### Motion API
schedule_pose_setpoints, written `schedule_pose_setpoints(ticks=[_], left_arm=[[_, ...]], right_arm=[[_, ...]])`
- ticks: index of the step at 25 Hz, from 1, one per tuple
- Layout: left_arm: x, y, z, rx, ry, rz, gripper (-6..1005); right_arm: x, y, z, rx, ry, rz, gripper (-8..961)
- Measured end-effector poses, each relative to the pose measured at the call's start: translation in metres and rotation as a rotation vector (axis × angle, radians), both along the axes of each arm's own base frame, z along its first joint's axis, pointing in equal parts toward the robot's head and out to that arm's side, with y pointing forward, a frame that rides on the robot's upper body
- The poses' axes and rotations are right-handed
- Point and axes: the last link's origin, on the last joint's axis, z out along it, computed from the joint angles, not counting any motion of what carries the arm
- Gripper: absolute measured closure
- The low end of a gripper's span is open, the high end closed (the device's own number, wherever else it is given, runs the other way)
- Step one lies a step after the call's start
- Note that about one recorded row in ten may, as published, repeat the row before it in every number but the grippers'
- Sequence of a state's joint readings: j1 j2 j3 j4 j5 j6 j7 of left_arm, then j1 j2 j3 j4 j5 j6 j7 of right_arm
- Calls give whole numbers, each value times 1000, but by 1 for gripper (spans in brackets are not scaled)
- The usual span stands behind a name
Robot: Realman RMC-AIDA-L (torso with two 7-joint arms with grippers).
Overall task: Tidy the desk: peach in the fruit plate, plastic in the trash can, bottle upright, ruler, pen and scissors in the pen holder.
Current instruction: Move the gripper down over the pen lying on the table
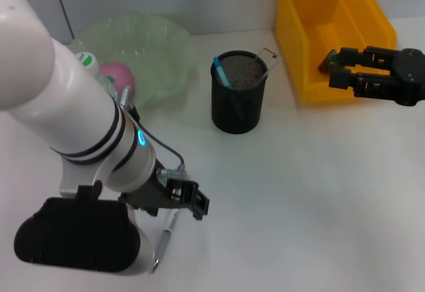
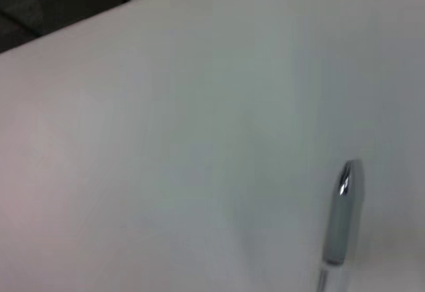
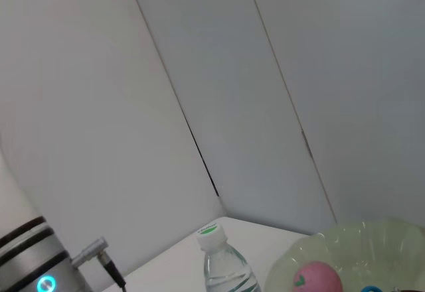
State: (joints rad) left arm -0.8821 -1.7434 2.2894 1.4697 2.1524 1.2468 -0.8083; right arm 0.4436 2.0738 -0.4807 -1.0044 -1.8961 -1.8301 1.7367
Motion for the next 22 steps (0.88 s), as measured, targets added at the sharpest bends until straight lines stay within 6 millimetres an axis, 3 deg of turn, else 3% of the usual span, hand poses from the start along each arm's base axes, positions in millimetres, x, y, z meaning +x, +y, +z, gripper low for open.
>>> schedule_pose_setpoints(ticks=[7, 22], left_arm=[[-5, -11, -8, -22, 81, 8, 273], [-11, -10, -12, -33, 116, 13, 274]], right_arm=[[-1, -1, 1, -7, -7, 14, 203], [-4, 0, 2, -6, -27, 31, 203]])
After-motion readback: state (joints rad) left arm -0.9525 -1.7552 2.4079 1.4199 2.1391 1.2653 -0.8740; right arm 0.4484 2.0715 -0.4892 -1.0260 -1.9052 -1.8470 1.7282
